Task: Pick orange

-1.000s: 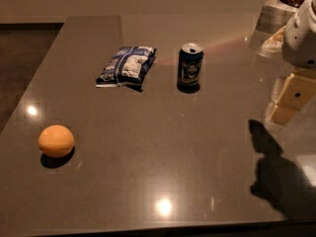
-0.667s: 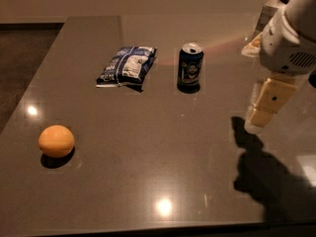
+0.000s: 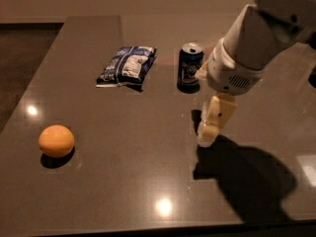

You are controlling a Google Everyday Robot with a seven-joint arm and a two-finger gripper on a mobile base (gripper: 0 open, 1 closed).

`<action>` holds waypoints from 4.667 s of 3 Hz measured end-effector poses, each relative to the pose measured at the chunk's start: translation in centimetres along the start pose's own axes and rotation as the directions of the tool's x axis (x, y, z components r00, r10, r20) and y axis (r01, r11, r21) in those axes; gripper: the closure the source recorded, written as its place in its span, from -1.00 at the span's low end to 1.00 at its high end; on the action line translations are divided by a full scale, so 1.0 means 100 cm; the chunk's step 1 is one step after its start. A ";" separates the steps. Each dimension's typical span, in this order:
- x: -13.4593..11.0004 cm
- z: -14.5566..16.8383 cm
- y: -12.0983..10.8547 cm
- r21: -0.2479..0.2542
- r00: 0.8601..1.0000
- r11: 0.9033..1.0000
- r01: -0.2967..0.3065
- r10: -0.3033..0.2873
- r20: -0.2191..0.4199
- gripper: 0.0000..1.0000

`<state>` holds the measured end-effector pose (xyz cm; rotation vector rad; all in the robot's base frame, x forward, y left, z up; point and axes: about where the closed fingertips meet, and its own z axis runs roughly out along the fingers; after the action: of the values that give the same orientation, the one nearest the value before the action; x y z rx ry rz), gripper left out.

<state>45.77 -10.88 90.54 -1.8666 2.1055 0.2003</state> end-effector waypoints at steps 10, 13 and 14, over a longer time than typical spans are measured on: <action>-0.270 0.158 0.095 -0.235 0.890 0.890 0.390 -0.299 0.344 -0.31; -0.306 0.087 0.069 -0.230 0.878 0.897 0.377 -0.268 0.397 1.00; -0.305 0.048 0.052 -0.191 0.866 0.909 0.371 -0.264 0.424 1.00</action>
Offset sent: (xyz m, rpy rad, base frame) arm -0.0243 0.1454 -0.0829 0.1673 0.0716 0.3198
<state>44.26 20.03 95.45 -2.0841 1.5336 0.7425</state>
